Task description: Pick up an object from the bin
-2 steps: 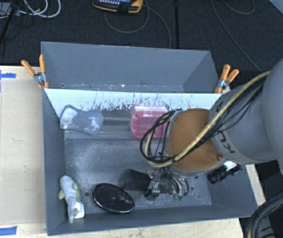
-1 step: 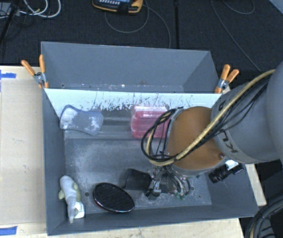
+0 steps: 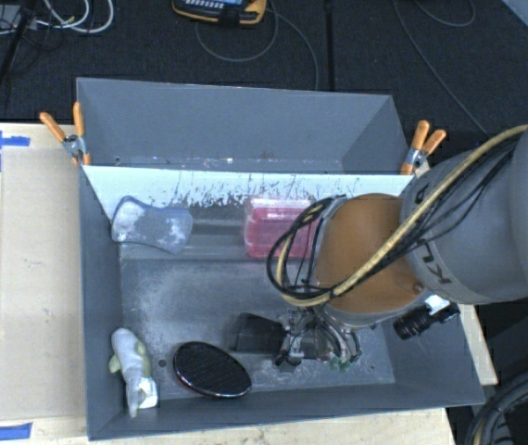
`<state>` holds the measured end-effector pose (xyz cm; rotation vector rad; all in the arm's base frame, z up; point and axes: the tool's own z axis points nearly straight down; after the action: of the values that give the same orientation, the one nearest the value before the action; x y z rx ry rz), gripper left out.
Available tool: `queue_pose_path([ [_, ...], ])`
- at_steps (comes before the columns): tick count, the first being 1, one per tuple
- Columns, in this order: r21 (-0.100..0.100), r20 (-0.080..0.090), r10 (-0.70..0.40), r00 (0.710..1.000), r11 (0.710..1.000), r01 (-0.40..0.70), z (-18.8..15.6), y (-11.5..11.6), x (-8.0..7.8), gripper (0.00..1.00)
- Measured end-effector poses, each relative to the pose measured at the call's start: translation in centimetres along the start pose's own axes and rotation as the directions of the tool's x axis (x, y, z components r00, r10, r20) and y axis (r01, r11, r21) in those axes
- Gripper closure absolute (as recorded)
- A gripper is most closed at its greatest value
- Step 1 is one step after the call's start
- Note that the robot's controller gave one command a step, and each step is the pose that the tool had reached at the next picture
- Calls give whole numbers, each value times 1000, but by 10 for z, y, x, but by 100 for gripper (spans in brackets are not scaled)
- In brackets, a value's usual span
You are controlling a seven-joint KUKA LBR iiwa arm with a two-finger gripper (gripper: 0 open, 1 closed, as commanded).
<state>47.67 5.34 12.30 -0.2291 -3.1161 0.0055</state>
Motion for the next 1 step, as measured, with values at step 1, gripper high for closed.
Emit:
queue_pose_path([
  [1, 0, 1, 0, 1000, 1000, 0, -16, 0, 0, 100],
])
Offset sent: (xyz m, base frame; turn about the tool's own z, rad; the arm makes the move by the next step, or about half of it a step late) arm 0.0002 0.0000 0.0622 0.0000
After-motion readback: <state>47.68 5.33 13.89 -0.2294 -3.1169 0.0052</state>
